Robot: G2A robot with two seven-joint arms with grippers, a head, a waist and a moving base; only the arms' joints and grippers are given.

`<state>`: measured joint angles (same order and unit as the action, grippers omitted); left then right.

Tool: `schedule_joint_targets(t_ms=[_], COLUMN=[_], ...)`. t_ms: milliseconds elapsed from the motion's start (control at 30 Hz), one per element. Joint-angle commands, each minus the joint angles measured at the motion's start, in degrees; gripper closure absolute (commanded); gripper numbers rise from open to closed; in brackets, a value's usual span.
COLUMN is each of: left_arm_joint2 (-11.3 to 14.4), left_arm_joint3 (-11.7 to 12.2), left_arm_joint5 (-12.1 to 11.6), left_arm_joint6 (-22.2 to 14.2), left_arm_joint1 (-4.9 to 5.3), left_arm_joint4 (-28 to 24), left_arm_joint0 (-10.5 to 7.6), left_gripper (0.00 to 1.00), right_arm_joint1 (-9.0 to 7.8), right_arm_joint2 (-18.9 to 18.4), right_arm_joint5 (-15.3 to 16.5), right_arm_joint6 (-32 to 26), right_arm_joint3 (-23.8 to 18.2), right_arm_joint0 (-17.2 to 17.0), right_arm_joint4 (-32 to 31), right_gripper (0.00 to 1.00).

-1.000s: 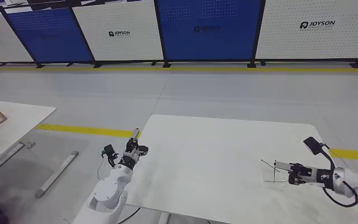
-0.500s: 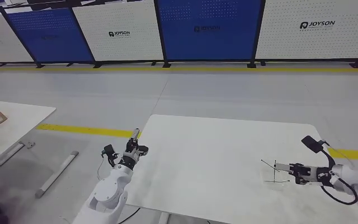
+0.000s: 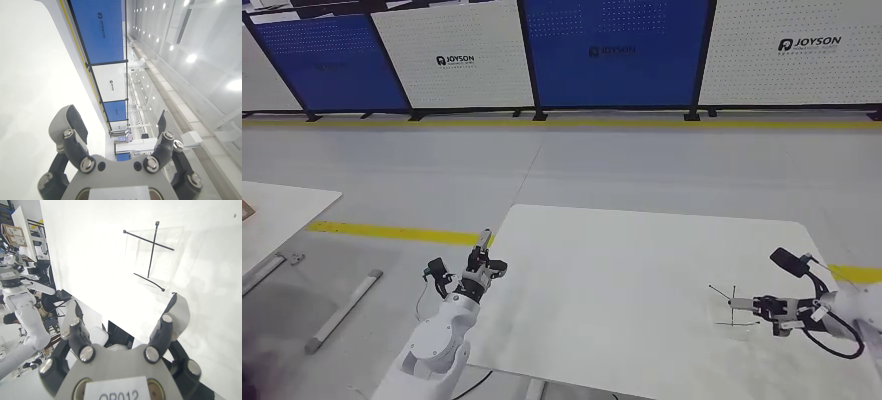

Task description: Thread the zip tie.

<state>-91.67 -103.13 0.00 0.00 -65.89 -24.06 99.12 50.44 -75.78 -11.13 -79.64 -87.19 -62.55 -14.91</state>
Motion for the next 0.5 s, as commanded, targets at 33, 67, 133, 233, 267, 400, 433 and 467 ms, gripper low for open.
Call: schedule_joint_targets(t_ms=[33, 67, 133, 233, 267, 400, 433, 467], left_arm_joint2=[0.0, 0.0, 0.0, 0.0, 0.0, 0.0, 0.0, 0.0], left_arm_joint3=[0.0, 0.0, 0.0, 0.0, 0.0, 0.0, 0.0, 0.0], left_arm_joint5=[0.0, 0.0, 0.0, 0.0, 0.0, 0.0, 0.0, 0.0], left_arm_joint6=[0.0, 0.0, 0.0, 0.0, 0.0, 0.0, 0.0, 0.0], left_arm_joint1=[0.0, 0.0, 0.0, 0.0, 0.0, 0.0, 0.0, 0.0], left_arm_joint4=[0.0, 0.0, 0.0, 0.0, 0.0, 0.0, 0.0, 0.0], left_arm_joint0=[0.0, 0.0, 0.0, 0.0, 0.0, 0.0, 0.0, 0.0], left_gripper=[0.0, 0.0, 0.0, 0.0, 0.0, 0.0, 0.0, 0.0], right_arm_joint1=[0.0, 0.0, 0.02, -0.16, -0.25, -0.51, -0.5, -0.48], right_arm_joint2=[0.0, 0.0, -0.3, -1.3, -1.8, -2.3, -1.9, -1.4], right_arm_joint5=[0.0, 0.0, 0.9, 1.3, 1.3, 0.8, 0.5, 0.0], right_arm_joint6=[0.0, 0.0, 1.2, 1.4, 1.3, 1.6, 1.4, 1.4], right_arm_joint3=[0.0, 0.0, 1.3, 2.7, 3.2, 3.8, 4.0, 4.3], right_arm_joint0=[0.0, 0.0, -0.5, -0.5, -0.7, -1.5, -1.5, -1.3], right_arm_joint4=[0.0, 0.0, 1.2, 2.7, 3.4, 3.6, 3.5, 2.9], right_gripper=[0.0, 0.0, 0.0, 0.0, 0.0, 0.0, 0.0, 0.0])
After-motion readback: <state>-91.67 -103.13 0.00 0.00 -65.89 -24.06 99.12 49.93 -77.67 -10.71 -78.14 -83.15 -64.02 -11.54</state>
